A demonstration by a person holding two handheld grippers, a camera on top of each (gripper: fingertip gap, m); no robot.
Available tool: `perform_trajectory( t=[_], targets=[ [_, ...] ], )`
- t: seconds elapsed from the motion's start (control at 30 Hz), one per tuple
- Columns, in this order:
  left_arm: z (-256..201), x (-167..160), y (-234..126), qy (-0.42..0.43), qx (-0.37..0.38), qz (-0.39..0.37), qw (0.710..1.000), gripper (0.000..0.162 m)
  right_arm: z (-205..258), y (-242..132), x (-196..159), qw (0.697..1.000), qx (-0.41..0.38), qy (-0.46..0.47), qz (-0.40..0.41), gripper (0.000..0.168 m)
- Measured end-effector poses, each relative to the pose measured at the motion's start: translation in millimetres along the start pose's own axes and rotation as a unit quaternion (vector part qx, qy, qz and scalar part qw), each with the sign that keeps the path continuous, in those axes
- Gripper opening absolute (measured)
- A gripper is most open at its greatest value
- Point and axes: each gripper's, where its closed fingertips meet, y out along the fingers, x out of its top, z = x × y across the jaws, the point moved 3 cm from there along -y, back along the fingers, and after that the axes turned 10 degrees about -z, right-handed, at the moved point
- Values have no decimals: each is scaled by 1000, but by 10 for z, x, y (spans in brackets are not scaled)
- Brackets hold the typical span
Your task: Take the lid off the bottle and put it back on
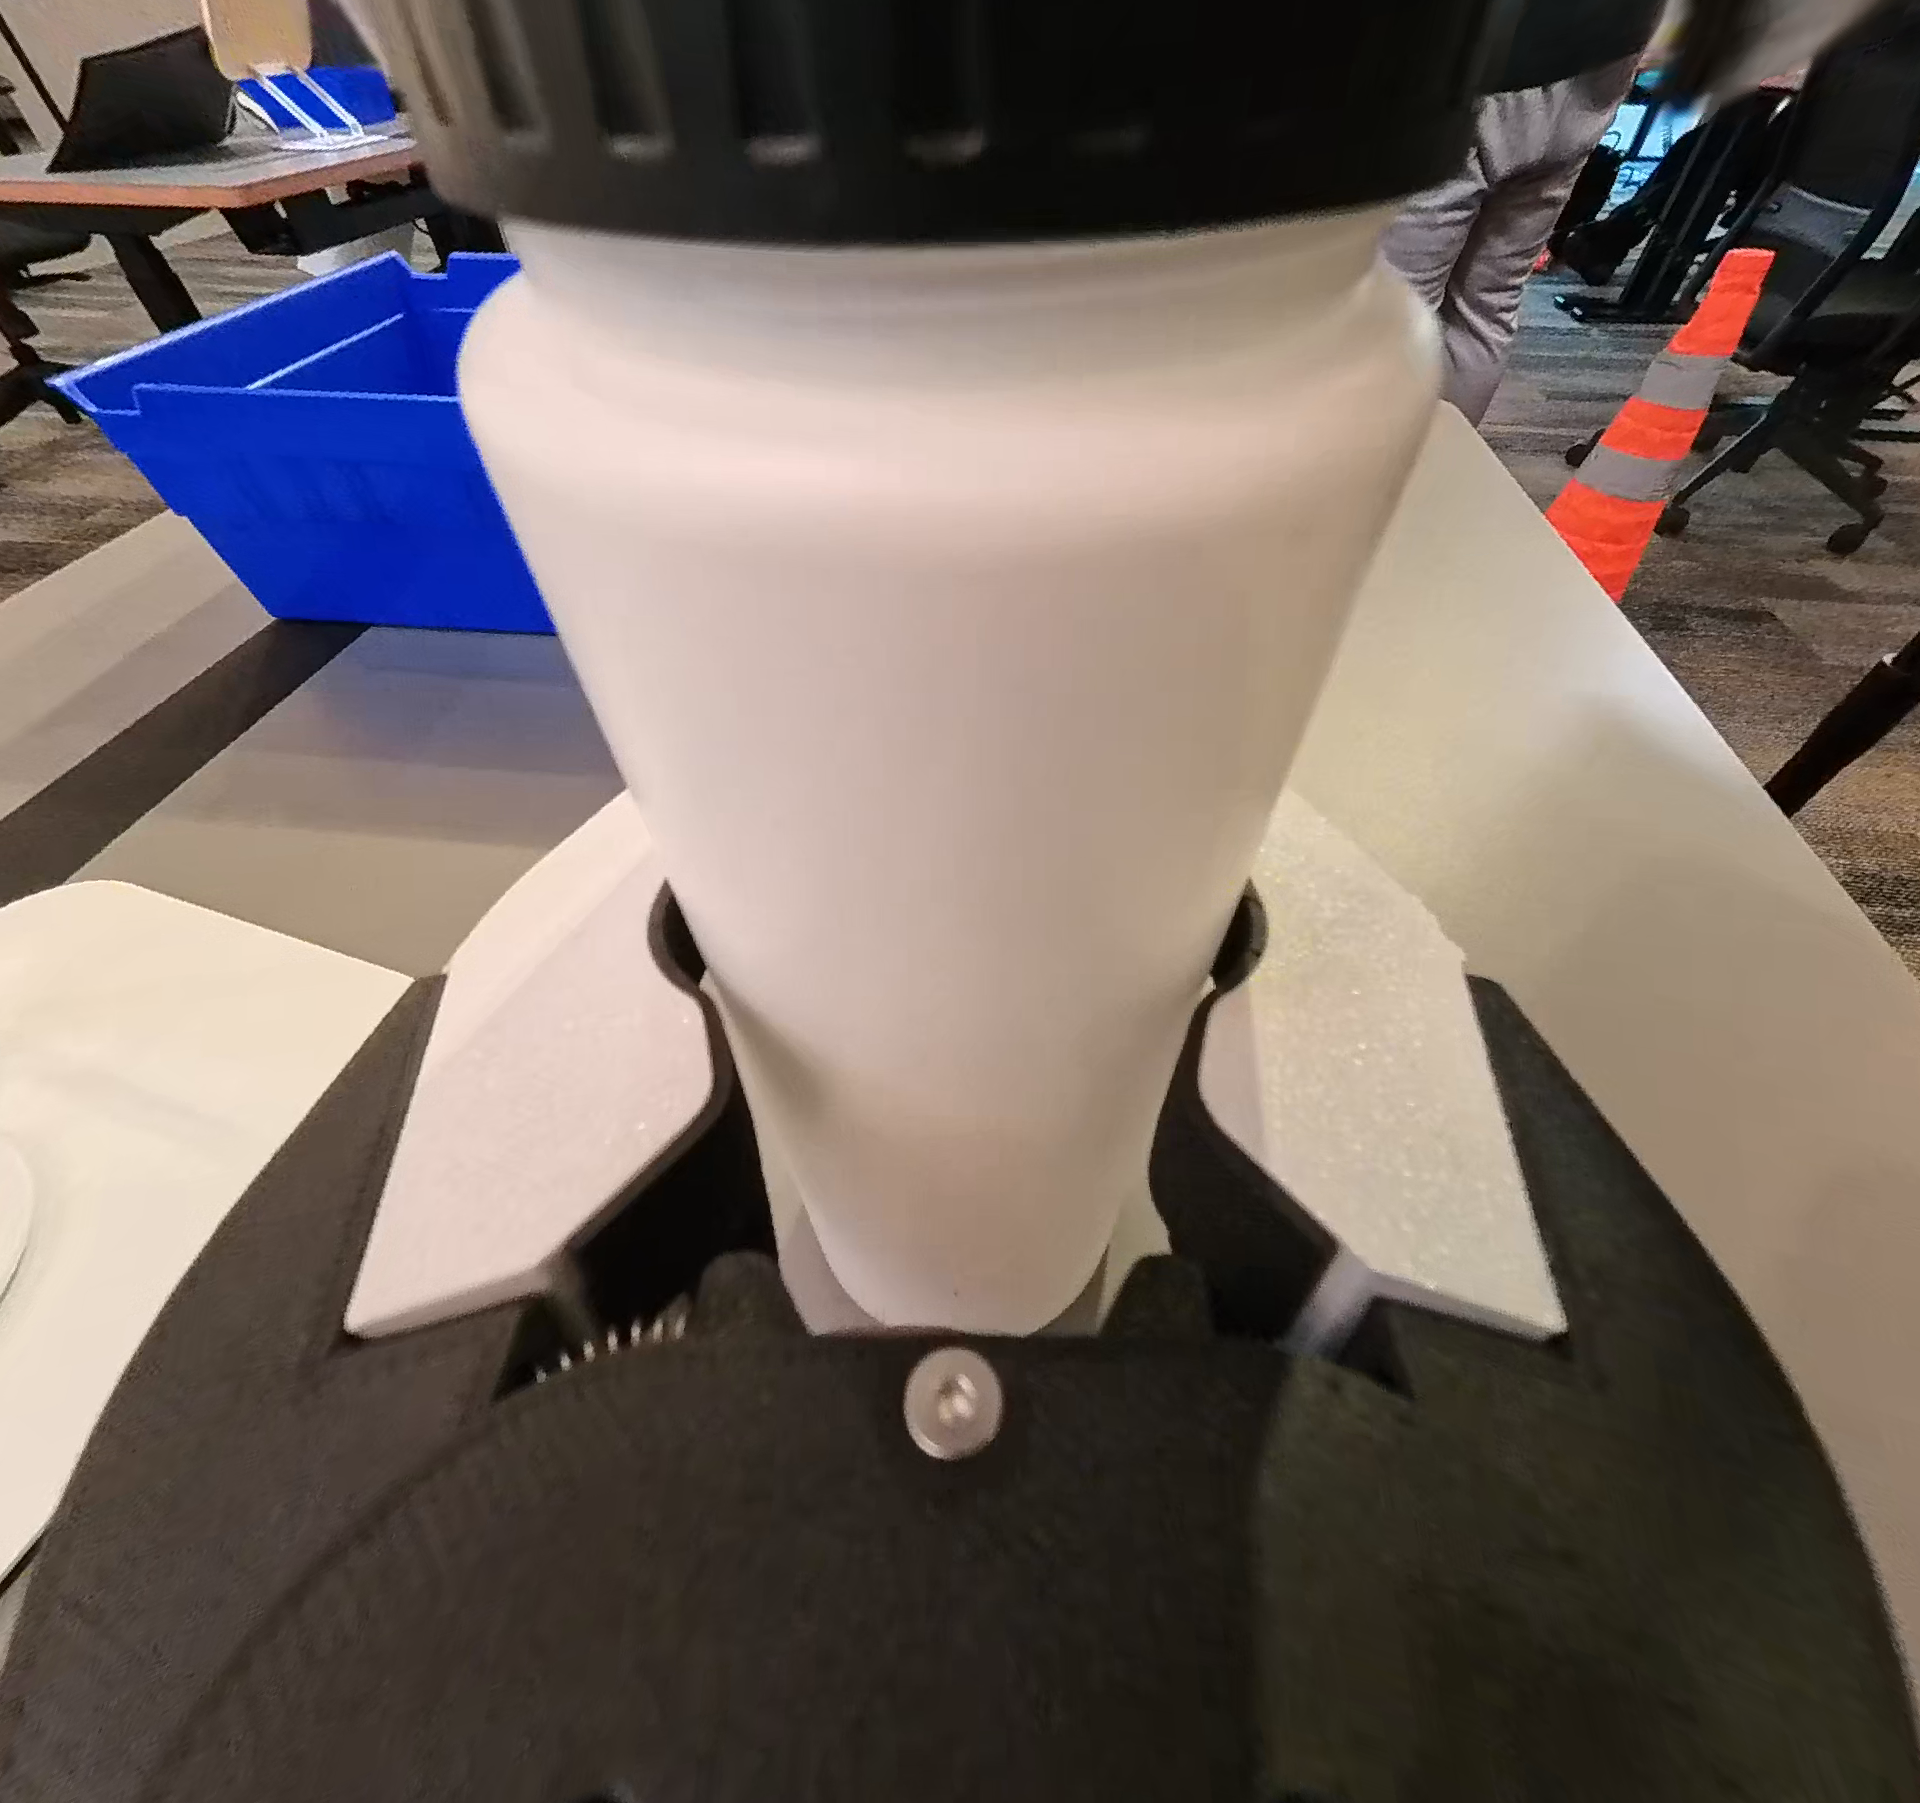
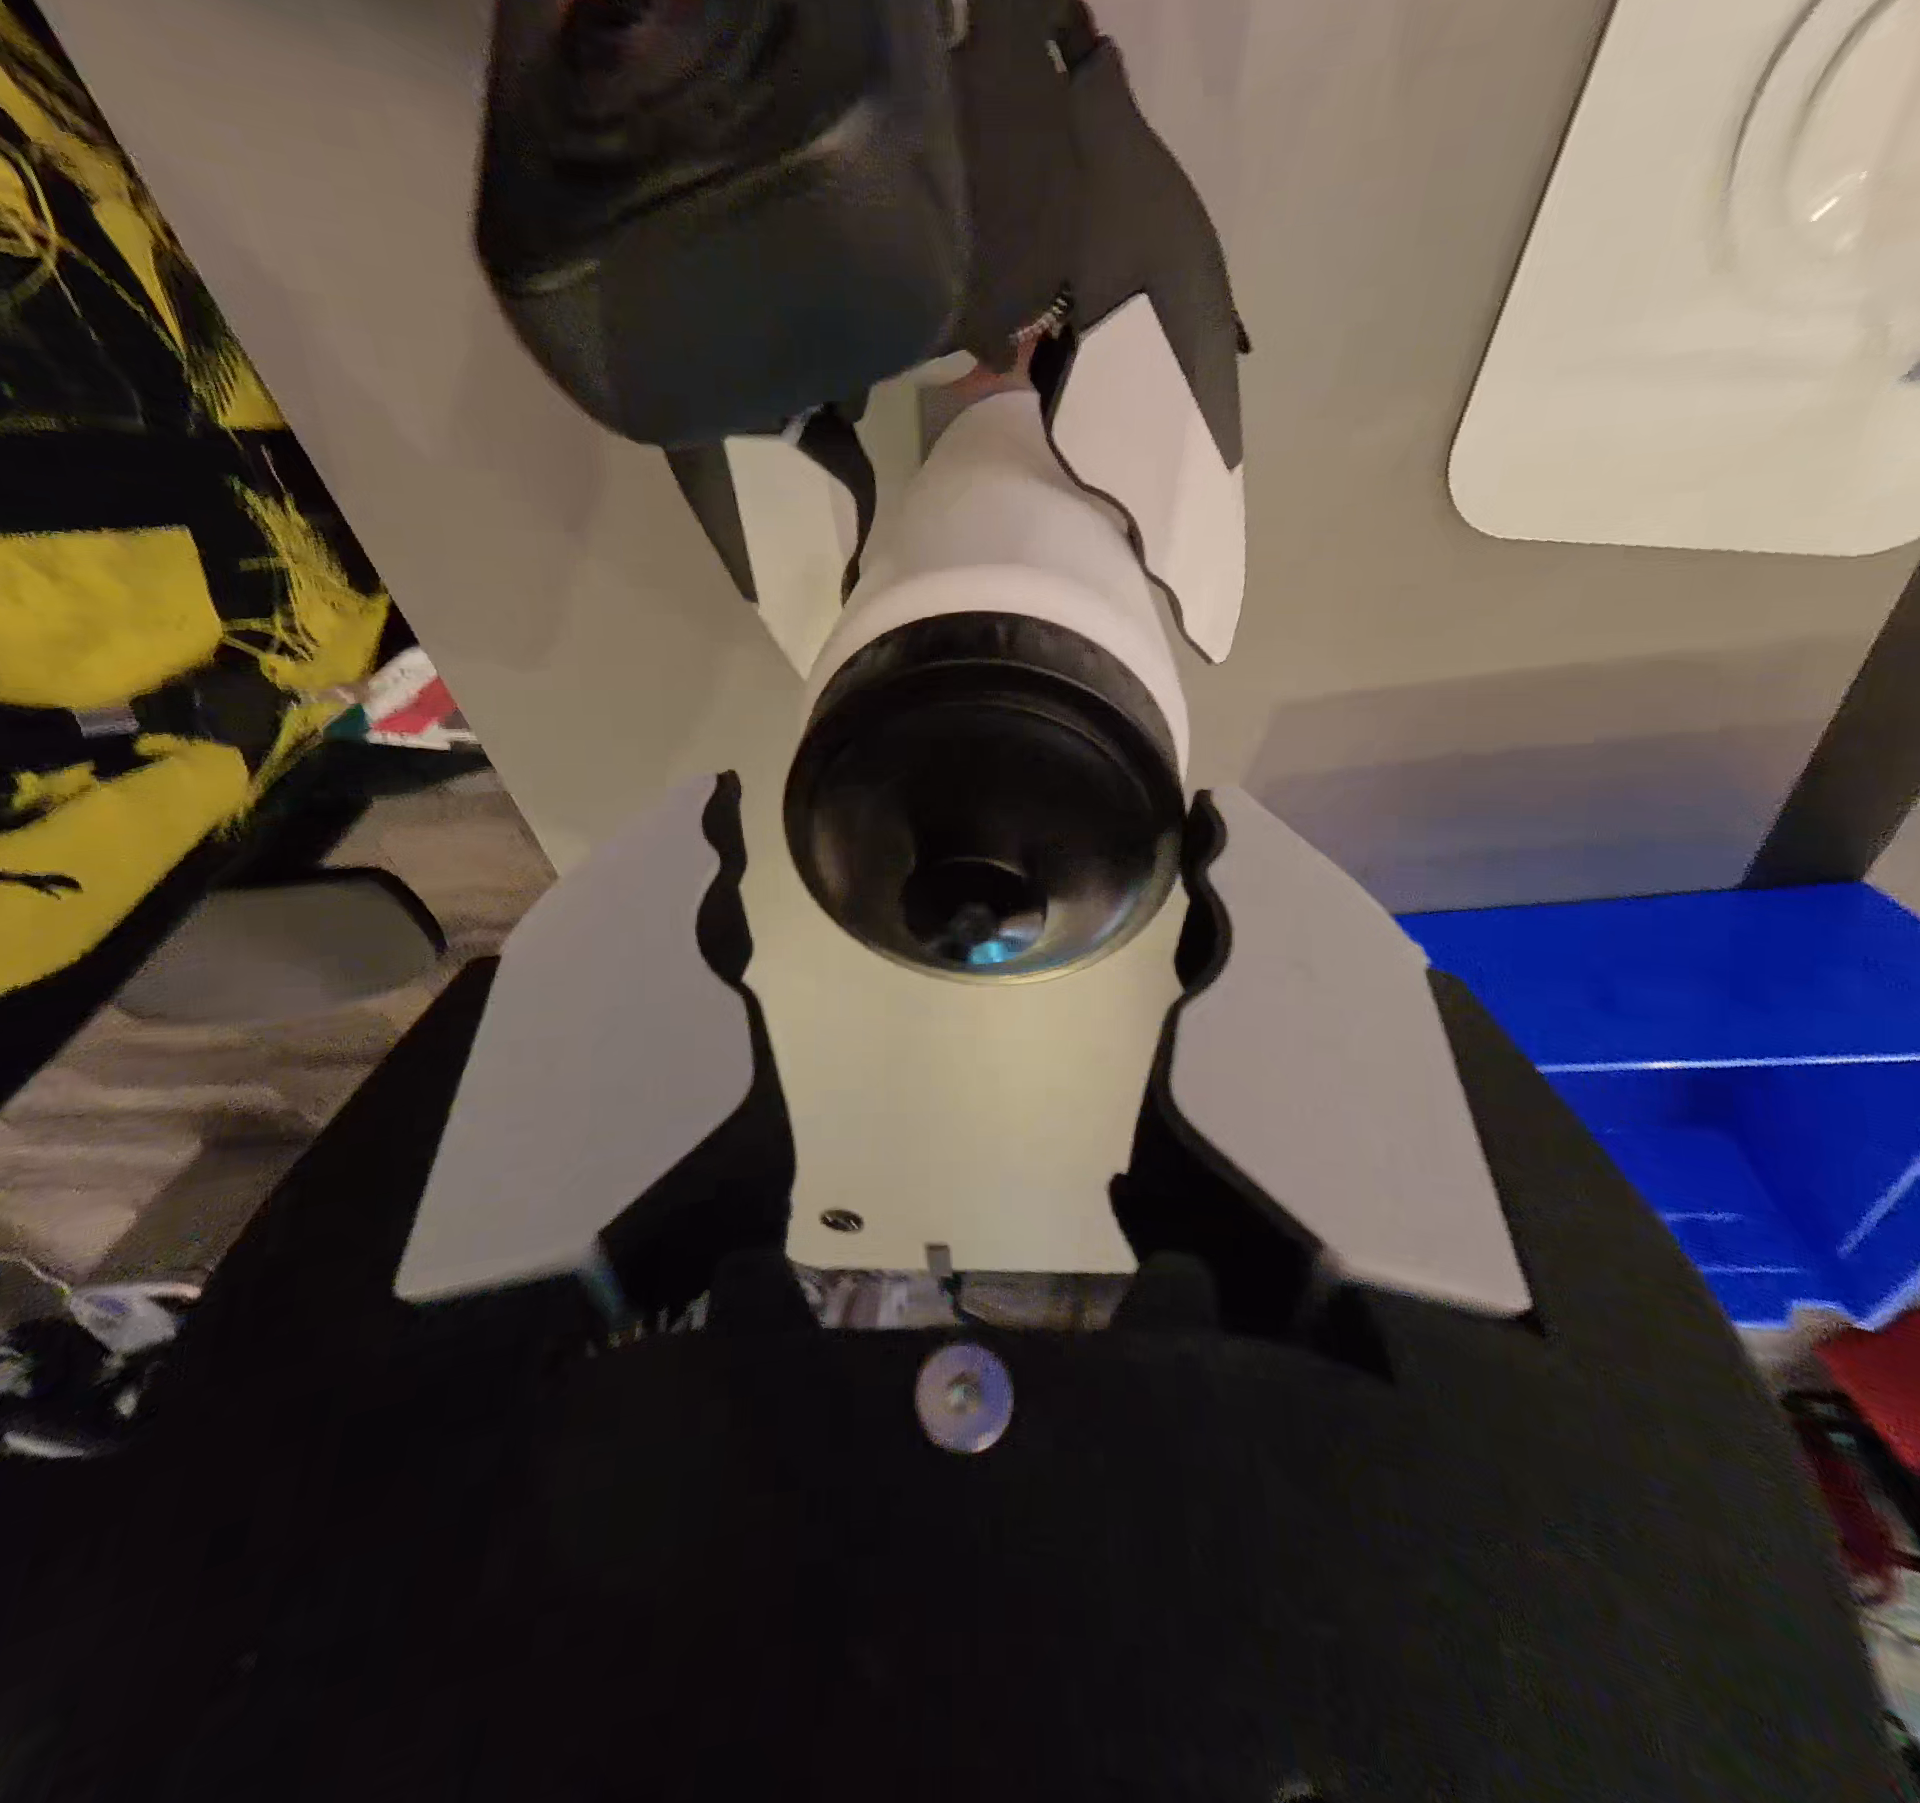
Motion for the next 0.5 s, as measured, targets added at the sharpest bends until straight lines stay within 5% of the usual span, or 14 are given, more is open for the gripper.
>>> perform_trajectory(
  t=[0.13, 0.3, 0.5],
  targets=[
    [-2, 0, 0, 0, 0, 1, 1000, 96, -19, 50, -31, 1000, 7, -10, 3, 77],
    [-4, 0, 0, 2, 0, 1, 1000, 96, -15, 42, -22, 988, -8, -133, 73, 76],
    [-1, -1, 2, 0, -1, 0, 1000, 96, -21, 38, -14, 912, -51, -346, 214, 76]
  ],
)
